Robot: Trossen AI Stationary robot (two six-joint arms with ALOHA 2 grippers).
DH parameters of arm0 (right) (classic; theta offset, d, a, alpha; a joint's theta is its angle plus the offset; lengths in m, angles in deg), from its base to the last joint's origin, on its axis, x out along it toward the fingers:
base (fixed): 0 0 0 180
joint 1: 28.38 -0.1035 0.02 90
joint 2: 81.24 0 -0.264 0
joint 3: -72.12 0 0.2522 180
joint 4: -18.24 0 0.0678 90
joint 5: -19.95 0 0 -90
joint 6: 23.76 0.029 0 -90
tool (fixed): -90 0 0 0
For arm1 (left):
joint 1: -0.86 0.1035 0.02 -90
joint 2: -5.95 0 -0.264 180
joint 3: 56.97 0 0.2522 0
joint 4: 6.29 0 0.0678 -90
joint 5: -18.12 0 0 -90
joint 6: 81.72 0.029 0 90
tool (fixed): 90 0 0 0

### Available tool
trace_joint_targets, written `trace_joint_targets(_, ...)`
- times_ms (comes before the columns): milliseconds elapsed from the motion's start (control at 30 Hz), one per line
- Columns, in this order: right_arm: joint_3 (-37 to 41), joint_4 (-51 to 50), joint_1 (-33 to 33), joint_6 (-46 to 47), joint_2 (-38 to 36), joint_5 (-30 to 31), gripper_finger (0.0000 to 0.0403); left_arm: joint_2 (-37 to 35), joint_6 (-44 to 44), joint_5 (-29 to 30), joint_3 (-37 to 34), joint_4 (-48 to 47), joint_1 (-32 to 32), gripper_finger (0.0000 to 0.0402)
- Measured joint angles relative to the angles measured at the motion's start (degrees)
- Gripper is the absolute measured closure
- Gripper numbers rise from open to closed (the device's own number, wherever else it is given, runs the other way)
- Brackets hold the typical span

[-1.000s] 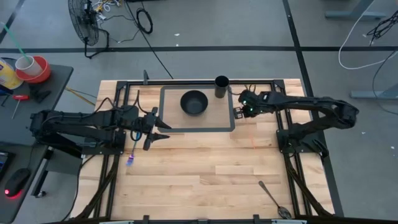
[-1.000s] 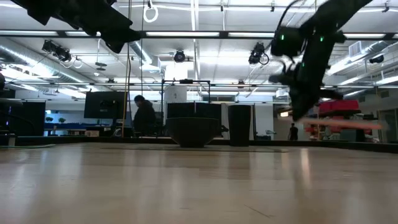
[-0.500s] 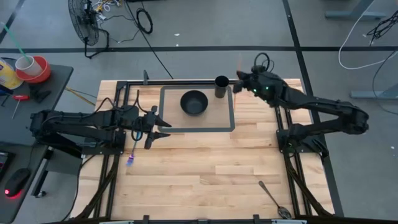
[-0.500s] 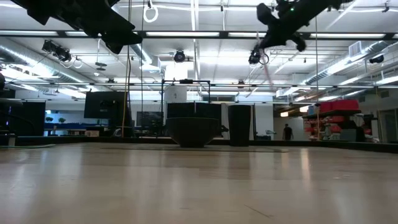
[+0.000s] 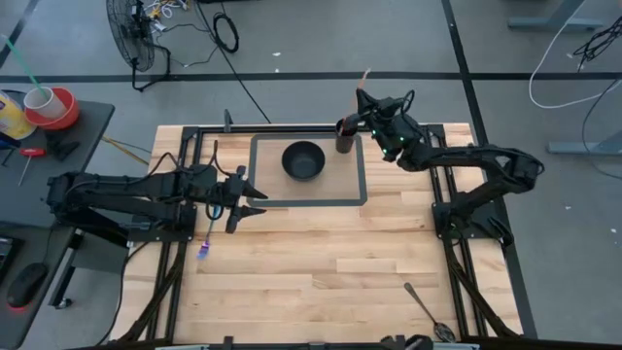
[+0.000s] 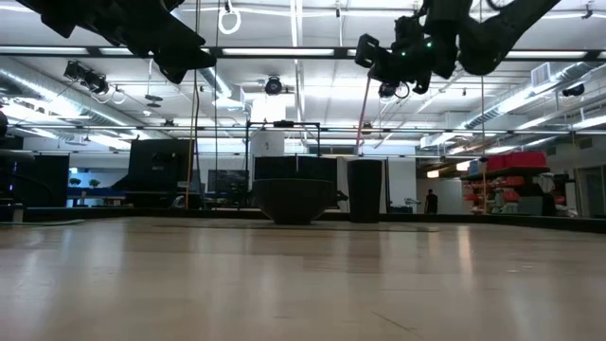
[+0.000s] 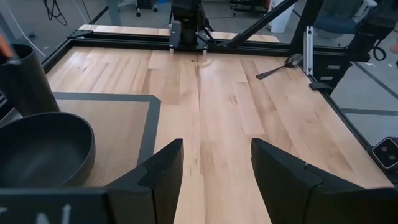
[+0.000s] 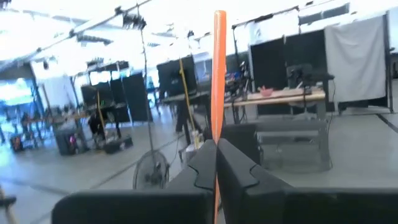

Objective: Pick & Place Utensil
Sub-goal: Put the orange straw into the black cup

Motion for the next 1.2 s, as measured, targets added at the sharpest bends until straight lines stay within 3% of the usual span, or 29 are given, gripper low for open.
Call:
trace_joint_targets(100, 0.0, 3.6, 1.0, 1.2, 1.9, 0.0, 0.0391, 0.0, 0.0, 0.0, 0.0, -0.5, 0.0, 0.0207)
trace_joint_targets(333, 0.0, 1.4, 2.5, 0.2, 2.1, 0.0, 0.0391, 0.0, 0.0, 0.0, 0.0, -0.6, 0.0, 0.0207)
trace_joint_targets(700, 0.0, -16.6, 2.6, 3.7, 2.1, -0.4, 0.0376, 0.0, -0.1, 0.0, 0.0, -0.6, 0.0, 0.0207)
trace_joint_targets(1033, 0.0, -19.1, 2.5, 2.8, 1.9, -0.5, 0.0288, 0.0, -2.4, -0.2, 0.0, -0.7, -0.1, 0.0207)
trace_joint_targets(1200, -2.3, -29.4, -0.3, -0.6, -2.6, 0.9, 0.0241, 0.0, -3.0, -1.9, 0.0, -3.0, -0.1, 0.0207)
